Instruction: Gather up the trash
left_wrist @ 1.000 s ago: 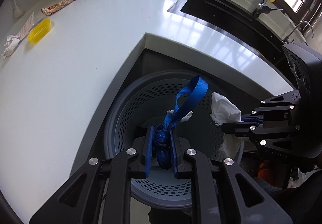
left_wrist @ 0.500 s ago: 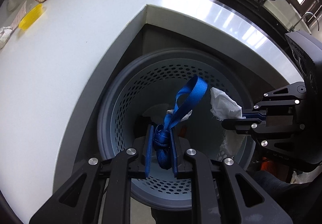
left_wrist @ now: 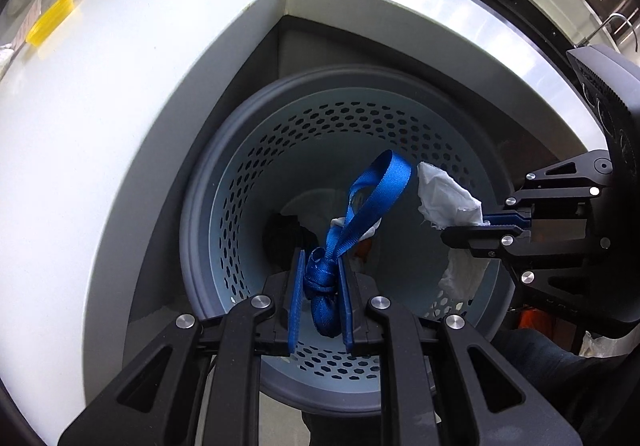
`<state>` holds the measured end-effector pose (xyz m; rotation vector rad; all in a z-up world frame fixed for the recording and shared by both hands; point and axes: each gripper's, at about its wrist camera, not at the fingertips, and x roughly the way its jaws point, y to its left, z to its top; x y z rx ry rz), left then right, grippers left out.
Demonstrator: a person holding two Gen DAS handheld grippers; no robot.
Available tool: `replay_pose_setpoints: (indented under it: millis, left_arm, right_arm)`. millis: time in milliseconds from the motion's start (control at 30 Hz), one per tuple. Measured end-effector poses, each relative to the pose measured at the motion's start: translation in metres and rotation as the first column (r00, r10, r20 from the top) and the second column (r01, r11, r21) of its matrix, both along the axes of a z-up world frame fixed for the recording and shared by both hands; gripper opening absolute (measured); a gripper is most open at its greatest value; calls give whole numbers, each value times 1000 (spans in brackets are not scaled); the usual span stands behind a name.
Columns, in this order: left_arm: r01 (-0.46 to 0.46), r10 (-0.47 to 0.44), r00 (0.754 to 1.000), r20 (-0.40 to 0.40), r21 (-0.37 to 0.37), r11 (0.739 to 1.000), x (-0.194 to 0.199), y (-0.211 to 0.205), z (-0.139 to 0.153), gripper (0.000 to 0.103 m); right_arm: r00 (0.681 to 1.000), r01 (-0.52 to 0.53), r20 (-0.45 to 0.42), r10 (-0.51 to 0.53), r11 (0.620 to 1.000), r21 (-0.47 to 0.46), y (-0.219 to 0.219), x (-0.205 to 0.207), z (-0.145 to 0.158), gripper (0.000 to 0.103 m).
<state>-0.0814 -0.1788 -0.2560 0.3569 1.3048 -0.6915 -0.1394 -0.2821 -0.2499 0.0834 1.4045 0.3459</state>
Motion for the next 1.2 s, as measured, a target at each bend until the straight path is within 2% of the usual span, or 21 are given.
replay_pose_setpoints:
  millis: [533, 900, 1200]
  left_arm:
    - [16, -14, 998, -66, 25, 1000, 12, -18, -21, 16]
    - [18, -16, 997, -76, 22, 1000, 13, -23, -26, 16]
    - [16, -15, 998, -66, 13, 1000, 9, -16, -28, 18]
  right_arm:
    - [1000, -14, -27, 14, 1000, -3, -6, 8, -10, 7]
    - [999, -10, -40, 10, 1000, -7, -2, 9, -22, 7]
    - [999, -9, -35, 9, 1000, -7, -2, 8, -19, 9]
